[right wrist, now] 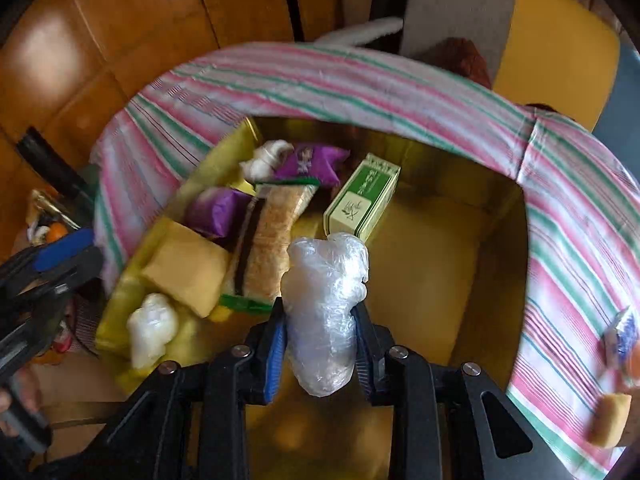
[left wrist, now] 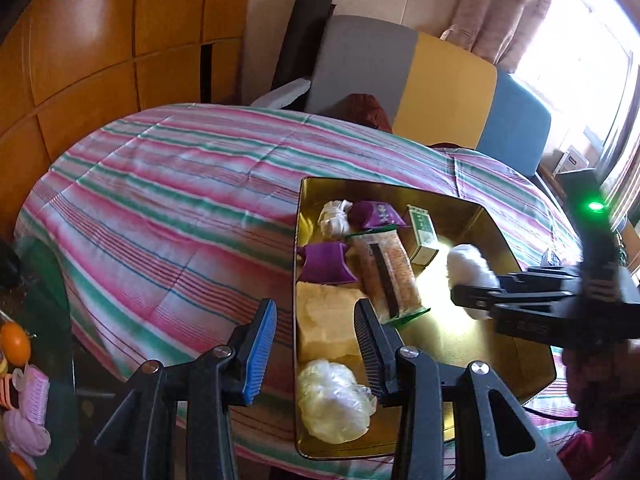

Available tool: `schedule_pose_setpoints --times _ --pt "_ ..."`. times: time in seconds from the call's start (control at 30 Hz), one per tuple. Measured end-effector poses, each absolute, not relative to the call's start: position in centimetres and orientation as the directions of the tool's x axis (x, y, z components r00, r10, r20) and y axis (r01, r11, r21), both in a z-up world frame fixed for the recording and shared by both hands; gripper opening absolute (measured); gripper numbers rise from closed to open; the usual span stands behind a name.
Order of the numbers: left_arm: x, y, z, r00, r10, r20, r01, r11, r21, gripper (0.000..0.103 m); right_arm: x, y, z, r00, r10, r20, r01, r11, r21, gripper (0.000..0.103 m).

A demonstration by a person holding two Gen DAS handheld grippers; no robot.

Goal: Organize objects
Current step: 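Carry the plastic-wrapped bundle into the gold tray and open the right tool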

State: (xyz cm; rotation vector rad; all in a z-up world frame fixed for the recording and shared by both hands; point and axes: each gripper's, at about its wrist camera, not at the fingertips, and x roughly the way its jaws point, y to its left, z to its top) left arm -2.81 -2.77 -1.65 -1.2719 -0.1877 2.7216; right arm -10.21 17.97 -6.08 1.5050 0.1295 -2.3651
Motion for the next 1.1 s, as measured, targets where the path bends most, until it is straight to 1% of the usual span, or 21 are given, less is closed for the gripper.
schedule_pose_setpoints --times 0.13,0.23,0.3,0.33,0.47,0.57,0.63,0.8,0.87,0.9,0.93,1.1 --pt "-3.1 -3.3 -2.3 -0.625 0.175 -0.761 -0.054 -0.982 -0.182 0.04 -11.6 16.9 -7.5 -0.348 -0.219 -0.912 0.318 -0.942 0.104 0.031" --pt "-3.2 -3.6 -2.6 -0.618 0.176 -0.766 -0.047 -0.981 -0.188 0.04 -12.2 16.3 -8.1 -0.34 -0.21 -0.917 0.313 -0.945 0.1 0.034" --pt "-3.2 -3.7 -2.7 -0.616 0.175 -0.768 -0.042 -0.981 -0.19 0.04 -12.4 16.3 -8.2 -0.34 -0.218 -0.915 0.303 -0.946 0.114 0.041" --pt "-3.2 -3.7 -2.7 -0.615 0.174 -0.769 -0.04 -0.981 -0.19 0.04 -12.4 16.5 -8.0 -0.345 -0.22 -0.912 0.295 -0.948 0.117 0.043" --pt "-3.2 -3.5 -2.7 -0.616 0.171 -0.769 -0.042 -0.982 -0.185 0.041 -11.9 17.1 -6.8 -0.375 -0.249 -0.893 0.289 -0.947 0.143 0.062" --pt "-3.1 -3.2 -2.4 -0.621 0.17 -0.766 -0.049 -0.983 -0.178 0.041 -11.2 17.5 -5.6 -0.414 -0.259 -0.873 0.288 -0.947 0.144 0.062" --pt "-2.9 -2.9 -2.1 -0.625 0.17 -0.762 -0.057 -0.983 -0.172 0.041 -10.4 17.9 -4.4 -0.444 -0.26 -0.857 0.284 -0.949 0.14 0.065" --pt "-2.6 -1.8 -1.4 -0.632 0.175 -0.755 -0.091 -0.984 -0.152 0.041 -7.9 19.9 -1.8 -0.525 -0.249 -0.814 0.256 -0.958 0.129 0.079" --pt "-2.4 -1.2 -1.1 -0.633 0.179 -0.753 -0.111 -0.984 -0.141 0.041 -6.8 21.2 -1.0 -0.552 -0.242 -0.798 0.243 -0.962 0.124 0.081" --pt "-2.3 -0.9 -1.0 -0.634 0.181 -0.752 -0.119 -0.983 -0.137 0.041 -6.3 21.9 -0.6 -0.565 -0.231 -0.792 0.233 -0.966 0.116 0.086" --pt "-2.2 -0.6 -0.9 -0.634 0.185 -0.751 -0.129 -0.983 -0.133 0.041 -5.8 22.7 -0.3 -0.58 -0.215 -0.786 0.219 -0.97 0.105 0.089" --pt "-1.9 1.2 -0.5 -0.631 0.194 -0.751 -0.171 -0.979 -0.109 0.043 -3.5 27.7 0.6 -0.618 -0.159 -0.77 0.137 -0.986 0.093 0.091"
